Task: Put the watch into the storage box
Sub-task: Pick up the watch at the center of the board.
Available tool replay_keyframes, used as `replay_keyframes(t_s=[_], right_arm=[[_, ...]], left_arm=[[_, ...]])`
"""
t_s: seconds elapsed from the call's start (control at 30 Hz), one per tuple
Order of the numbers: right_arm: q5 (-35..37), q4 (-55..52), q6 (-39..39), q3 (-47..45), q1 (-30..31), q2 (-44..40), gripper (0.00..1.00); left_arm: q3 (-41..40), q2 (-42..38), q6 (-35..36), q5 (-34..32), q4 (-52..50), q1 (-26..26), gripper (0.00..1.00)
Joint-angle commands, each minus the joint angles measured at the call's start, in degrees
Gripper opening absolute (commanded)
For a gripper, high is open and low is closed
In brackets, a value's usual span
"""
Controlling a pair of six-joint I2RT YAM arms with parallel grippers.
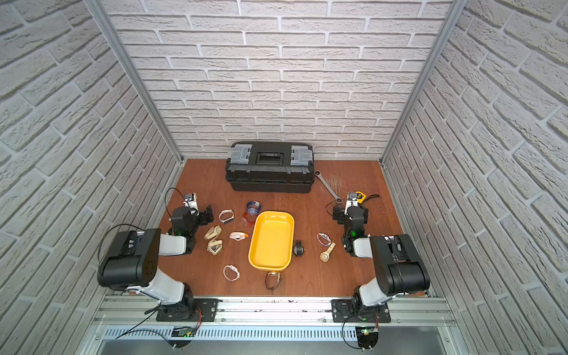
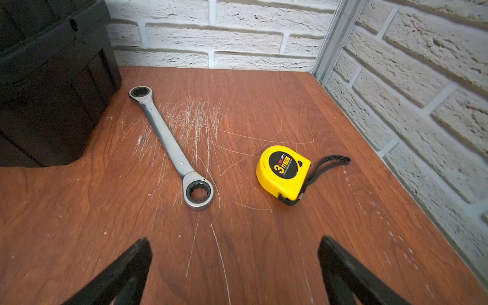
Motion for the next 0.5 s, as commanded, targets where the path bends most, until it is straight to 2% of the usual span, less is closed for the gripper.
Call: replay_keyframes(t_s=[0.0, 0.47], right_arm=[[0.17, 2.35, 0.32, -0.2, -0.18, -0.79, 0.99], [0.09, 2.59, 0.21, -0.34, -0.12, -0.87, 0.99]], left_arm=[[0.96, -0.26, 0.13, 0.64, 1.2, 0.47, 0.98], [0.83, -0.26, -0.54, 2.88, 1.49, 1.74, 0.98]])
